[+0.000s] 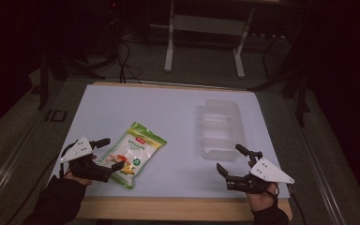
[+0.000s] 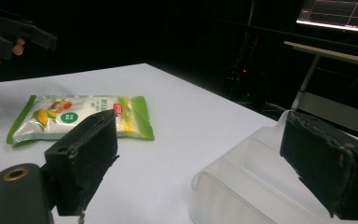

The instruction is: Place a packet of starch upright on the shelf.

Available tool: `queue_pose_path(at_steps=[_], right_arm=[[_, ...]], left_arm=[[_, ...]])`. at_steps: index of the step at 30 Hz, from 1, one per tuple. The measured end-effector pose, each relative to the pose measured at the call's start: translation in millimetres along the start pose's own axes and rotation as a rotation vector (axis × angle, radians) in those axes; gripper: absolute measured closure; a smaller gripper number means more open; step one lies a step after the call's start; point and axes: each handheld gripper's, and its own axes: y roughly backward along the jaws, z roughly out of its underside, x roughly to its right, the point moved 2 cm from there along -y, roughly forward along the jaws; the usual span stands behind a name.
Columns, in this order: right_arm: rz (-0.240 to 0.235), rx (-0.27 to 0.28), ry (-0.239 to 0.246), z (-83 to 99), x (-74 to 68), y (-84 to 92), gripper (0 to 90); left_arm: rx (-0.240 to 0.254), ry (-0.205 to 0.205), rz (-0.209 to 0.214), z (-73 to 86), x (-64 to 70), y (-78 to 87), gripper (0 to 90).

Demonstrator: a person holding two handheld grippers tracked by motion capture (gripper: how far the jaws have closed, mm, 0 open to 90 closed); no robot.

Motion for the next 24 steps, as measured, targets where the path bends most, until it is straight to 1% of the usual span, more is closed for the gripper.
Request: queue_pose_path(at_steps=[3,4,7,8,9,11,12,13,14,15,17,19,20,22,23,24], right_arm=[[-0.003,0.001,-0.001,-0.1,-0.7,-0.1,10.8],[-0.005,0.000,-0.003,0.0,-0.8,-0.4,10.8],[-0.011,0.000,-0.002,0.2,-1.0,-1.1,10.8],[-0.011,0.000,-0.002,0.2,-1.0,-1.1,10.8],[-0.012,-0.001,-0.002,0.3,-1.0,-1.4,10.8],[-0.010,-0.003,-0.002,0.4,-0.9,-1.6,10.8],[-0.011,-0.002,-0.003,0.5,-0.8,-1.7,10.8],[-0.011,-0.002,-0.003,0.5,-0.8,-1.7,10.8],[-0.011,-0.004,-0.004,0.5,-1.0,-1.9,10.8],[-0.012,-0.005,-0.003,0.5,-1.1,-2.0,10.8],[-0.017,-0.004,-0.007,0.6,-1.6,-2.5,10.8],[-0.018,-0.005,-0.007,0.7,-1.9,-2.9,10.8],[-0.020,-0.007,-0.006,0.8,-2.2,-3.1,10.8],[-0.024,-0.008,-0.005,0.9,-2.5,-3.4,10.8],[-0.026,-0.009,-0.004,0.9,-2.6,-3.6,10.8],[-0.028,-0.008,-0.004,0.9,-2.7,-3.8,10.8]], left_arm=[[-0.009,-0.004,0.001,-3.9,-2.1,-3.1,1.2],[-0.021,-0.004,0.009,-7.2,-5.3,-7.3,1.2],[-0.050,-0.003,0.011,-11.7,-10.9,-14.7,1.3],[-0.050,-0.003,0.011,-11.7,-10.9,-14.7,1.2],[-0.050,0.005,0.015,-14.8,-14.6,-18.7,1.3],[-0.053,0.011,0.020,-16.4,-16.4,-20.8,2.3],[-0.053,0.007,0.012,-19.4,-19.9,-24.4,2.3],[-0.053,0.007,0.012,-19.4,-19.9,-24.4,2.3],[-0.061,0.008,0.004,-22.1,-23.9,-28.3,2.3],[-0.061,0.011,0.008,-23.1,-25.8,-30.1,2.3],[-0.061,0.012,0.001,-23.9,-27.8,-32.0,2.3],[-0.070,0.021,0.000,-24.9,-32.1,-36.0,2.3],[-0.071,0.025,-0.009,-25.5,-34.2,-38.1,2.3],[-0.085,0.028,-0.004,-26.7,-37.8,-42.8,2.3],[-0.085,0.023,-0.025,-27.3,-39.0,-45.0,2.3],[-0.089,0.021,-0.020,-27.9,-40.6,-46.6,2.6]])
